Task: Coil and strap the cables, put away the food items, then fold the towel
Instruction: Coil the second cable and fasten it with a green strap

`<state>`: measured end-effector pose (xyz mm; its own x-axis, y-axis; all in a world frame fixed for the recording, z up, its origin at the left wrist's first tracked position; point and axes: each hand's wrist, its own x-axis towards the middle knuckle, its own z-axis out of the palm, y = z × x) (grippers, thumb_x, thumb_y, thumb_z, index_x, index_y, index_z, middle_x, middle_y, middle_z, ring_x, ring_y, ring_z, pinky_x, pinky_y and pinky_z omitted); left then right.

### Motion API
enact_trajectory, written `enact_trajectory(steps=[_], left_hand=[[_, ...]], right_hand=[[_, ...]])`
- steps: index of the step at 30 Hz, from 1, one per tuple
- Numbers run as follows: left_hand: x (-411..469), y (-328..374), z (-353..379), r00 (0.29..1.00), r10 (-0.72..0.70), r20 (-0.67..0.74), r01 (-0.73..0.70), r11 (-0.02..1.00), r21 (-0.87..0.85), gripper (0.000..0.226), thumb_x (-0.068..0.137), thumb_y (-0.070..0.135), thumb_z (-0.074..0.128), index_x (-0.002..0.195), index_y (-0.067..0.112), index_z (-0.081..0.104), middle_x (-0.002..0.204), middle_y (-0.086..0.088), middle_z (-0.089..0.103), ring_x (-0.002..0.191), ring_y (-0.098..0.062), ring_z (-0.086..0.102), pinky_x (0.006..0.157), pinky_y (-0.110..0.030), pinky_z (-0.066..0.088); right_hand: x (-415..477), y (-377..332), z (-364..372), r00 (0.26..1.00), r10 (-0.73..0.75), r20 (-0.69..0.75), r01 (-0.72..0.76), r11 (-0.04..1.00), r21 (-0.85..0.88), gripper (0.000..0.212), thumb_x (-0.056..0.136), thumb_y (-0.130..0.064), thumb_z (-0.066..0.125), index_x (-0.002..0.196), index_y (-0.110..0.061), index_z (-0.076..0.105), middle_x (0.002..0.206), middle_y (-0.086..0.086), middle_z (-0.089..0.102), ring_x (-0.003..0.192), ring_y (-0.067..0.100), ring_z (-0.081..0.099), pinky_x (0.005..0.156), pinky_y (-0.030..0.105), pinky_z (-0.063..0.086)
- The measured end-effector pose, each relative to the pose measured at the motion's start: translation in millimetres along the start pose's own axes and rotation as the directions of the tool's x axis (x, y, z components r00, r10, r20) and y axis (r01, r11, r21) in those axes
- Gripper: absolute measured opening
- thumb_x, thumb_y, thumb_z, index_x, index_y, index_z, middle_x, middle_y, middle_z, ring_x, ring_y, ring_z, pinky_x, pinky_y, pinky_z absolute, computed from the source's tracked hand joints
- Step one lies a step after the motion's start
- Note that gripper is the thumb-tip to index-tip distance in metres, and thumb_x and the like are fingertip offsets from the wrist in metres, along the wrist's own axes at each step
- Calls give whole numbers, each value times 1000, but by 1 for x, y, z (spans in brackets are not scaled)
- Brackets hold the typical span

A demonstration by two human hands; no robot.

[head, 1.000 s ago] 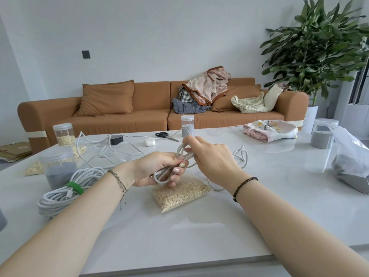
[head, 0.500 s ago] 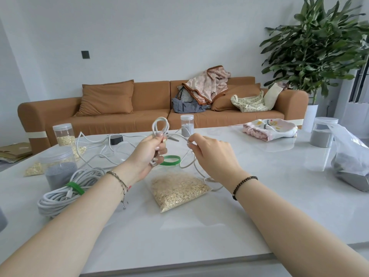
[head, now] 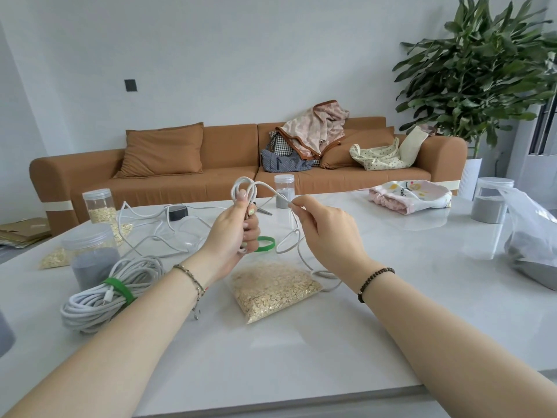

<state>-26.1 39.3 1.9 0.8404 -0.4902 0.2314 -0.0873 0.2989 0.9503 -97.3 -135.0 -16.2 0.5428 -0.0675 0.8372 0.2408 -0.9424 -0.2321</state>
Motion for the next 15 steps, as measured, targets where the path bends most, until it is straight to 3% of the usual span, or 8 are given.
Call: enact_trajectory(steps=[4, 8, 11, 15], left_hand=[[-4, -2, 2, 999, -45, 27, 42, 993, 113, 49, 98, 64, 36, 76, 20, 38, 63, 5, 24, 51, -10, 17, 42, -21, 19], [-8, -4, 7, 998, -30, 57, 20, 986, 164, 55, 98, 65, 31, 88, 14, 50, 63, 5, 25, 52, -11, 18, 48, -25, 17], [-9, -4, 10, 994, 9, 107, -30, 980, 196, 49, 102, 61, 30, 88, 20, 52, 67, 2, 29, 61, -15, 15, 53, -28, 16], [-8, -4, 10, 988, 18, 151, -41, 987, 155, 43, 101, 56, 35, 105, 18, 53, 76, 5, 38, 65, -18, 15, 58, -31, 13]], right_hand=[[-2, -7, 0, 997, -52, -51, 53, 998, 17, 17, 105, -31, 41, 104, -24, 57, 55, -8, 44, 48, 28, 46, 45, 37, 43], [-5, -10, 0, 997, -72, -2, 72, 997, 12, 20, 105, -30, 42, 102, -18, 58, 54, -8, 43, 48, 27, 45, 49, 29, 29], [-5, -9, 0, 997, -60, 42, 61, 998, -16, 23, 106, -33, 41, 99, -16, 56, 55, -5, 50, 49, 28, 49, 48, 26, 18], [-6, -10, 4, 993, -76, 89, 78, 997, -11, 29, 105, -39, 35, 93, -16, 48, 52, -6, 45, 46, 26, 47, 46, 33, 33]])
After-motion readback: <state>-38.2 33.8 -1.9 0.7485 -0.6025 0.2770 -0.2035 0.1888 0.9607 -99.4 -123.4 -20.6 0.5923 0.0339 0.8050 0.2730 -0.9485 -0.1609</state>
